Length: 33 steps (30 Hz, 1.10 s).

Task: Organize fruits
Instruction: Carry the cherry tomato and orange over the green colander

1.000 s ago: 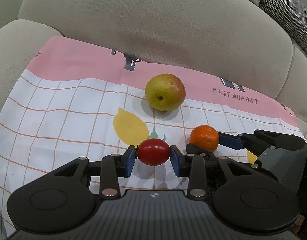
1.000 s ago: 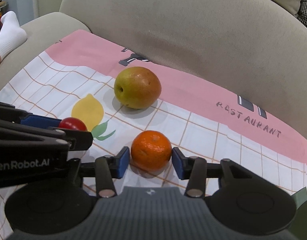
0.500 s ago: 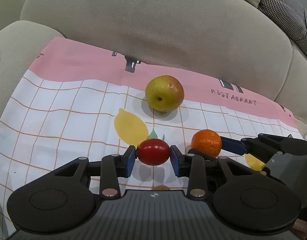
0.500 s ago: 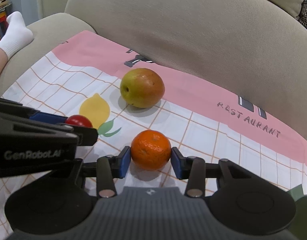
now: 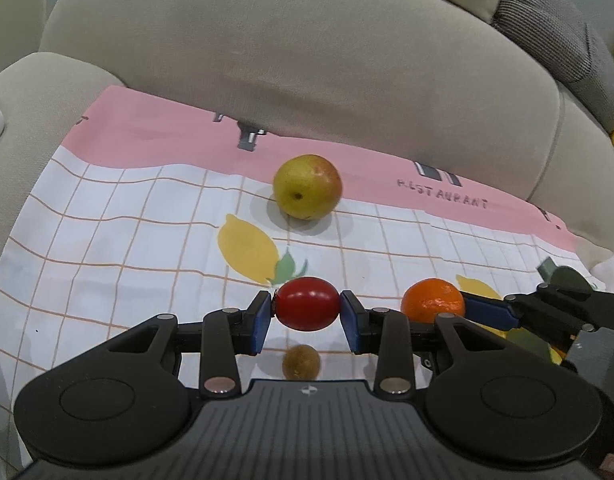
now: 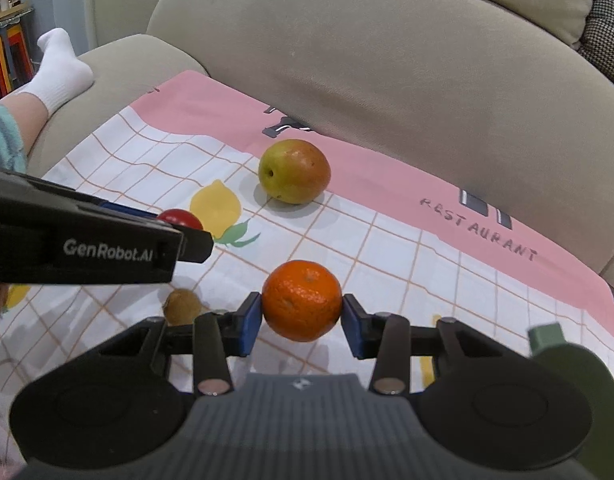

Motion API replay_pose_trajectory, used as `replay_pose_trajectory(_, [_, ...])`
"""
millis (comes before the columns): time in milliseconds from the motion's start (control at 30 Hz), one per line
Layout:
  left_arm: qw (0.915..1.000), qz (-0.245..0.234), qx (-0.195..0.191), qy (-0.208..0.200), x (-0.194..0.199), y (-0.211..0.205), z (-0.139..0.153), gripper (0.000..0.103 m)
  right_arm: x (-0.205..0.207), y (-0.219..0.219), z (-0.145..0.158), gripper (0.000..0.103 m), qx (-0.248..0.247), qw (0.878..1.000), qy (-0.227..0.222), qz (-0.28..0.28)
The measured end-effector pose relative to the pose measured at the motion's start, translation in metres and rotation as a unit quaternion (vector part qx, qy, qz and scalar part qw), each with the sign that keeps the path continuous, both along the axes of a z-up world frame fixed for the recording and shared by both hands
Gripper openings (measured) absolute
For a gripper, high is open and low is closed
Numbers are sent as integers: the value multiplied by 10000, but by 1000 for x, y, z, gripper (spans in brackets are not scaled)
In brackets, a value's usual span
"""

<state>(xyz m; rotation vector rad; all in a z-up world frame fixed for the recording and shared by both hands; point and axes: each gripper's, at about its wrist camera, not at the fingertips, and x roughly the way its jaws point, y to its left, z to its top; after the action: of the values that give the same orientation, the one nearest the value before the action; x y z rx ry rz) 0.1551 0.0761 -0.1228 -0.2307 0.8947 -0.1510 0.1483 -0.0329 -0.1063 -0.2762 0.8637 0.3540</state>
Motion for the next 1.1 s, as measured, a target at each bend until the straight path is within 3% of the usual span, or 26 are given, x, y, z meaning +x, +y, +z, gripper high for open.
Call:
replay_pose_trajectory(667, [9987, -380, 99, -316, -44, -47, 37, 41, -69, -63, 44, 40, 102, 9983, -456, -358])
replay_pose_trajectory(1100, [9946, -933, 112, -451, -68, -94, 56, 42, -99, -121, 56, 40, 253, 9952, -549, -765])
